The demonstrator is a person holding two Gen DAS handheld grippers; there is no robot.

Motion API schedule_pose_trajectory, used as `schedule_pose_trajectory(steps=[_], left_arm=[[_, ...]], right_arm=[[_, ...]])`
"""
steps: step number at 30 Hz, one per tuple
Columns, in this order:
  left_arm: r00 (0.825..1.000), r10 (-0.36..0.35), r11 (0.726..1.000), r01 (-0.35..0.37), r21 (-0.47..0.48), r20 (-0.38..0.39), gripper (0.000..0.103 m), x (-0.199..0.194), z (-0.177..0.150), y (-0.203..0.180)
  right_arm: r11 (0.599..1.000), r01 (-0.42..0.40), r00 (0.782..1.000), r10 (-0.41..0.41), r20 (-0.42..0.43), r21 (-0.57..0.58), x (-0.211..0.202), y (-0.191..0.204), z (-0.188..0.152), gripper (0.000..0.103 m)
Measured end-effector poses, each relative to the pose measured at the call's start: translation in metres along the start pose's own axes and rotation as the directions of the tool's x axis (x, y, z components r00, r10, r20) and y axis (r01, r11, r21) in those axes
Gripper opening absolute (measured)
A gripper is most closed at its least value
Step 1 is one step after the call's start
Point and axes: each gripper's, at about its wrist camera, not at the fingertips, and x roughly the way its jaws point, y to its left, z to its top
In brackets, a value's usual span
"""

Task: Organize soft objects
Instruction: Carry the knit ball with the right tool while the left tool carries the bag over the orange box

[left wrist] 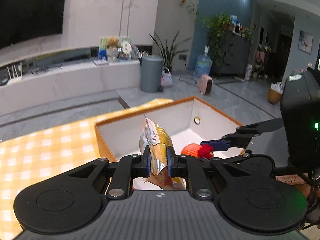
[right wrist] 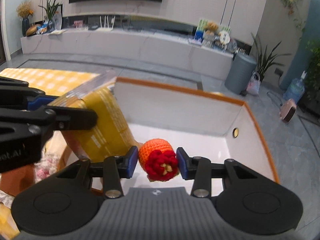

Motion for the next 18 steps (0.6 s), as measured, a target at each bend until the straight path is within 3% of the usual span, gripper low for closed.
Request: schedule_pose_trajectory(steps=[12, 18], left_arm=[[0.991, -0.001, 0.999, -0.005, -0.042, -0.132, 0.017, 0.030, -0.006, 0.012], [0.990, 0.037, 0.998, -0.042, -0.035, -0.136, 0.018, 0.027, -0.003, 0.011]], right_arm=[[0.997, -0.033, 0.994, 0.039, -0.100, 0.065, 0.029, -0.008, -0.003, 0.042], [0.997, -0.045, 0.989, 0.054, -0.135, 0.067, 0.029, -0.003, -0.004, 0.043]])
